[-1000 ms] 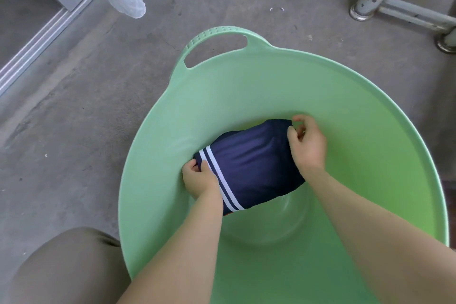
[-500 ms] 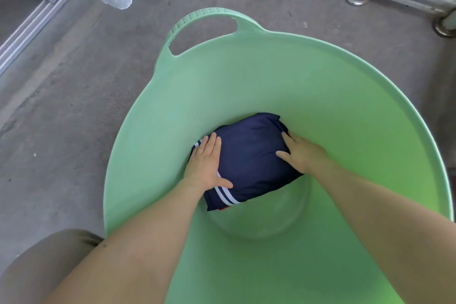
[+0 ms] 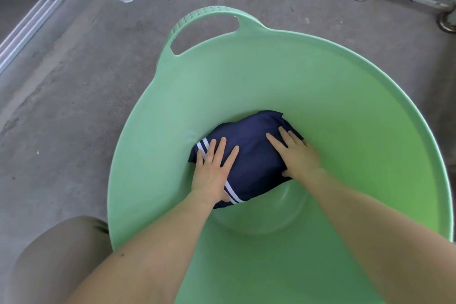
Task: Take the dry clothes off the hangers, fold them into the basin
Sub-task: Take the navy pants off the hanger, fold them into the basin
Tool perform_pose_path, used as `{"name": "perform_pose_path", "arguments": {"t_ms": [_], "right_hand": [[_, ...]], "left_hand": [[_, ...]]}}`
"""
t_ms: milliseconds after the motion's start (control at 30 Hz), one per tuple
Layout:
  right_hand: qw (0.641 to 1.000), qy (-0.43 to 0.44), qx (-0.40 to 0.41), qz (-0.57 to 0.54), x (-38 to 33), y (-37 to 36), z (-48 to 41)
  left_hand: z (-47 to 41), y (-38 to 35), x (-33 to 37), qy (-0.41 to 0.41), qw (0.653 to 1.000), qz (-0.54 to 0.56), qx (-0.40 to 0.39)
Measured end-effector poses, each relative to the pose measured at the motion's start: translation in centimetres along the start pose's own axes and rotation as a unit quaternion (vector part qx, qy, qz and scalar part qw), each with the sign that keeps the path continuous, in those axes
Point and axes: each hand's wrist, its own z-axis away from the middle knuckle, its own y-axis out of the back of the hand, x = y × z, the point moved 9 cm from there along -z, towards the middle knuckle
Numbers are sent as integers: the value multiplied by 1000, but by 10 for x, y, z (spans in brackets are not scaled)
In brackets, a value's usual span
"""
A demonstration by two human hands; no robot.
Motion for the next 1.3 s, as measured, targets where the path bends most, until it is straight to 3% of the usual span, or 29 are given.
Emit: {"name": "perform_pose_path", "arguments": {"t_ms": [167, 267, 367, 467, 567, 667, 767, 833, 900, 1033, 1167, 1300], "right_hand": [[997, -64, -6, -39, 21, 6, 7], [984, -92, -19, -154, 25, 26, 28], [957, -99, -16, -273, 21, 61, 52], [917, -121, -44, -378, 19, 98, 84], [868, -150, -117, -460, 14, 122, 121], [848, -149, -161, -483, 3, 153, 164], [837, -162, -81, -516, 6, 215, 202], [812, -180, 18, -555, 15, 256, 223], [789, -184, 63, -583, 16, 303, 250], [764, -168, 63, -620, 0, 381, 292], [785, -118, 31, -608, -33, 450, 325], [774, -96, 39, -624, -60, 501, 351]], "left_hand": [[-5, 1, -4, -20, 1000, 11, -19], [7, 23, -10, -38, 994, 54, -83], [16, 55, -32, 28, 978, 181, -96], [33, 100, -53, 90, 931, 345, -82], [62, 143, -53, 77, 908, 397, -107], [99, 185, -45, 56, 901, 410, -130], [135, 244, -46, 53, 905, 411, -95], [156, 274, -47, 58, 895, 435, -85], [182, 313, -53, 62, 886, 453, -77], [228, 389, -74, 61, 885, 460, -18], [273, 463, -93, 39, 882, 469, 20], [310, 525, -112, -10, 886, 460, 53]]}}
